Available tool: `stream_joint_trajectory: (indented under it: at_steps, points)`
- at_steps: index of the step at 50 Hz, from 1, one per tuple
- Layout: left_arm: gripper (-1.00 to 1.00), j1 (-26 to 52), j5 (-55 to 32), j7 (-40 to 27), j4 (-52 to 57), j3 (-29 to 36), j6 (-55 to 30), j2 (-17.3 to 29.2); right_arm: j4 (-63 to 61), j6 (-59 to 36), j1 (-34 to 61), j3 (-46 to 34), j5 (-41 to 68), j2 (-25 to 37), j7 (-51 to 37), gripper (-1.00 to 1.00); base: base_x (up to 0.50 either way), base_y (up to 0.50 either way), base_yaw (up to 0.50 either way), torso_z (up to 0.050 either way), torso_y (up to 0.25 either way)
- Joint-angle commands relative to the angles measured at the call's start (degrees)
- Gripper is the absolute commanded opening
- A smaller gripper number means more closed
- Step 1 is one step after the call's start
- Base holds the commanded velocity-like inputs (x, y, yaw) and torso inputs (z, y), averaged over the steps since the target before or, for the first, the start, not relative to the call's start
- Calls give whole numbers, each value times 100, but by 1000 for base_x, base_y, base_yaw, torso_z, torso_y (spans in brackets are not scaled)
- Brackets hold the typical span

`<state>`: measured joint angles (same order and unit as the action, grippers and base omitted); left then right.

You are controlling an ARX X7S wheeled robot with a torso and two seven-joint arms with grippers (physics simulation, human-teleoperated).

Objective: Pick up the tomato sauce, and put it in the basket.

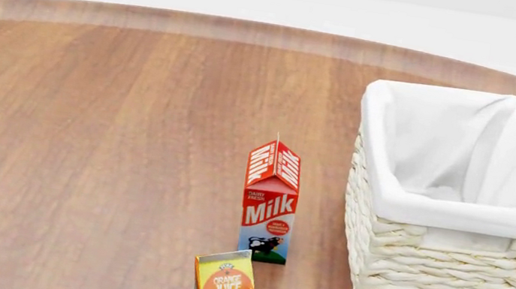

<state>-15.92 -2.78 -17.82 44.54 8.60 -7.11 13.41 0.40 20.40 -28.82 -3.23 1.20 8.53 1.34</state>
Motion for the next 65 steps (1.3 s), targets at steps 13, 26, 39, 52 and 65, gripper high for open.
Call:
stream_joint_trajectory:
  at_steps: [13, 26, 39, 52, 65]
  points:
    - [100, 21, -62, -80, 3, 37, -28, 71, 694, -377, 861, -104, 140, -30, -137, 100, 0, 0, 0, 0, 0]
    - [100, 27, -78, -118, 3, 65, -29, 105, 983, -407, 1082, -234, 212, -33, -113, 100, 0, 0, 0, 0, 0]
    - [100, 30, -91, -152, 7, 101, -34, 148, 932, -352, 1037, -284, 340, -4, -123, -100, 0, 0, 0, 0, 0]
    - [100, 36, -106, -195, -1, 122, -32, 181, -1173, -783, 616, 50, 571, 270, -435, -100, 0, 0, 0, 0, 1]
    - [100, 60, -192, -229, -1, 86, -41, 224, -3265, -1728, 1012, 447, 897, 582, -795, -100, 0, 0, 0, 0, 0]
